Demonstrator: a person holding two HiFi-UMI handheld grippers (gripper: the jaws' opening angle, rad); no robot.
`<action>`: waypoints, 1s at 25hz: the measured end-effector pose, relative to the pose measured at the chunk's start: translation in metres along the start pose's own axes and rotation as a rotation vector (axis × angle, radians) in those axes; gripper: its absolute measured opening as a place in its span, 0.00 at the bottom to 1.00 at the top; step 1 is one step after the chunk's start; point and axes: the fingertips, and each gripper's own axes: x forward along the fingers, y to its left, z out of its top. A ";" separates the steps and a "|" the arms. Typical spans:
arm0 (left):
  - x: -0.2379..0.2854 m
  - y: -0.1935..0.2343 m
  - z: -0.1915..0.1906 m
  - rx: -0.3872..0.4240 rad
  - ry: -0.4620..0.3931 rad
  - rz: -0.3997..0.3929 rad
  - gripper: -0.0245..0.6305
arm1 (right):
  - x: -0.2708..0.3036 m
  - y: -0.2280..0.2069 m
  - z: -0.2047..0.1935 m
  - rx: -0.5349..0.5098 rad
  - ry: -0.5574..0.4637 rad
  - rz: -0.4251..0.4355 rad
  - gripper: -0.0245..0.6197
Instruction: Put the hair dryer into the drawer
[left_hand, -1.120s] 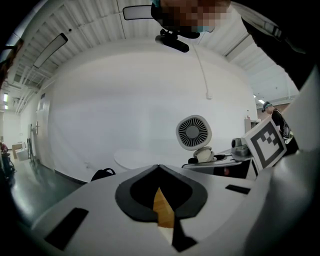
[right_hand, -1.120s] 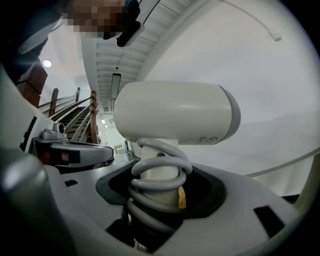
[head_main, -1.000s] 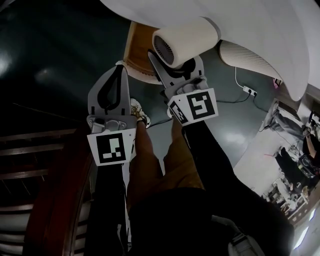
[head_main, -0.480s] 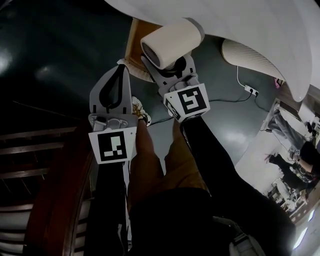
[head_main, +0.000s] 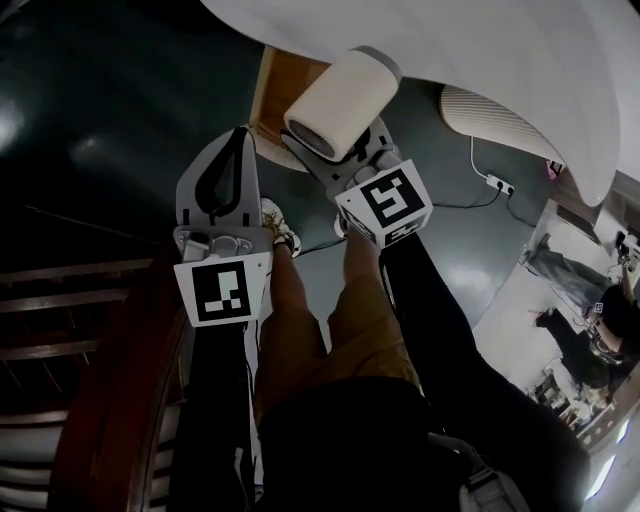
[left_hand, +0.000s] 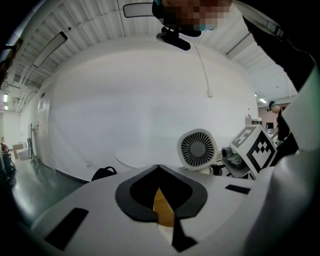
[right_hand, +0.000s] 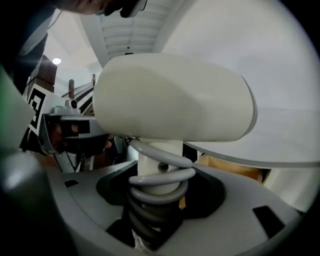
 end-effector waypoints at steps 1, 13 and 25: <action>0.000 0.002 0.001 0.001 -0.003 0.003 0.06 | 0.005 0.004 -0.001 -0.042 0.047 0.031 0.46; -0.005 0.025 0.006 -0.007 -0.022 0.066 0.06 | 0.049 0.007 -0.080 -0.251 0.559 0.128 0.47; -0.004 0.024 0.007 -0.011 -0.025 0.064 0.06 | 0.067 -0.047 -0.110 0.052 0.786 -0.088 0.47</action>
